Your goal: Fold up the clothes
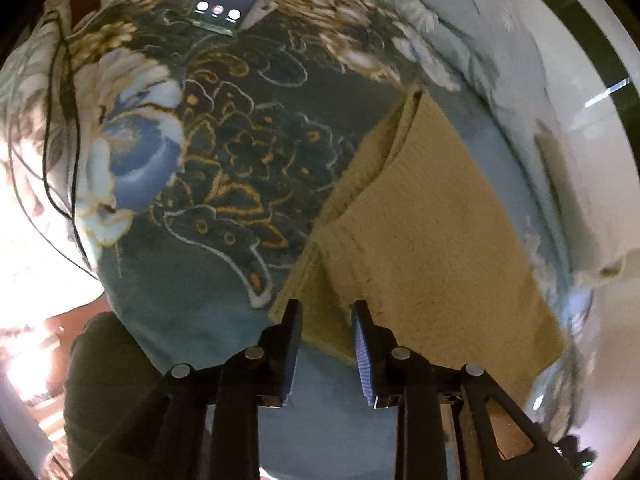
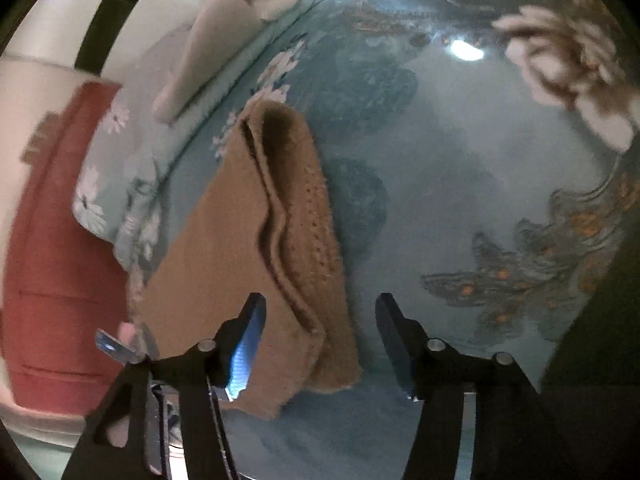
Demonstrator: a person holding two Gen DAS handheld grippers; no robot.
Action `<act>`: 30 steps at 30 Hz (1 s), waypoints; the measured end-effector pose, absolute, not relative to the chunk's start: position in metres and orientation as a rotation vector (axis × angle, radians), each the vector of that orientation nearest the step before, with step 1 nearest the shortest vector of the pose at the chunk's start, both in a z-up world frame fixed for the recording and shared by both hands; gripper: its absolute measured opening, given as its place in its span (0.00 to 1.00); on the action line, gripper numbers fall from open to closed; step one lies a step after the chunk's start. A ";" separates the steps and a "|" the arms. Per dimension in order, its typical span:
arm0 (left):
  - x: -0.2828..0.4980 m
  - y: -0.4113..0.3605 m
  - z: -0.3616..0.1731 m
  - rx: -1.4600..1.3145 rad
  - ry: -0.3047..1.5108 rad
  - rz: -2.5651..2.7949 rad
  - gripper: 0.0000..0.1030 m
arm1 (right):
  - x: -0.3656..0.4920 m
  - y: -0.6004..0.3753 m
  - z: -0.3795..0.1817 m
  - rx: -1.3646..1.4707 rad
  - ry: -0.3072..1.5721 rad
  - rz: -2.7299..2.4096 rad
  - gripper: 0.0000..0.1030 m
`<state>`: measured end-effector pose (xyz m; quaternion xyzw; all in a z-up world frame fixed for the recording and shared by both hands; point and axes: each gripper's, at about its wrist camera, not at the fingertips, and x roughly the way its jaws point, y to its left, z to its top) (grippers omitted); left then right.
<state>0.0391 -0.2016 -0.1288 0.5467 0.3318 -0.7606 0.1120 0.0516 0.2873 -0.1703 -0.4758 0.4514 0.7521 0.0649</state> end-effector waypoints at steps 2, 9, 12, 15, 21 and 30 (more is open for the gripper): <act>0.028 -0.187 -0.120 1.624 0.961 -2.301 0.30 | 0.044 0.282 -0.175 -1.457 1.365 2.278 0.59; -0.016 -0.084 -0.123 1.830 0.752 -2.528 0.37 | 0.029 0.276 -0.195 -1.536 1.335 2.255 0.59; -0.020 -0.049 -0.135 1.936 0.644 -2.553 0.37 | 0.029 0.275 -0.199 -1.540 1.354 2.240 0.59; -0.017 -0.026 -0.148 2.021 0.564 -2.542 0.37 | 0.027 0.274 -0.198 -1.549 1.354 2.247 0.52; -0.010 -0.014 -0.167 2.092 0.474 -2.521 0.37 | 0.023 0.270 -0.197 -1.586 1.339 2.268 0.28; 0.015 -0.083 -0.139 1.956 0.890 -2.560 0.37 | 0.001 0.244 -0.139 -1.658 1.184 2.427 0.23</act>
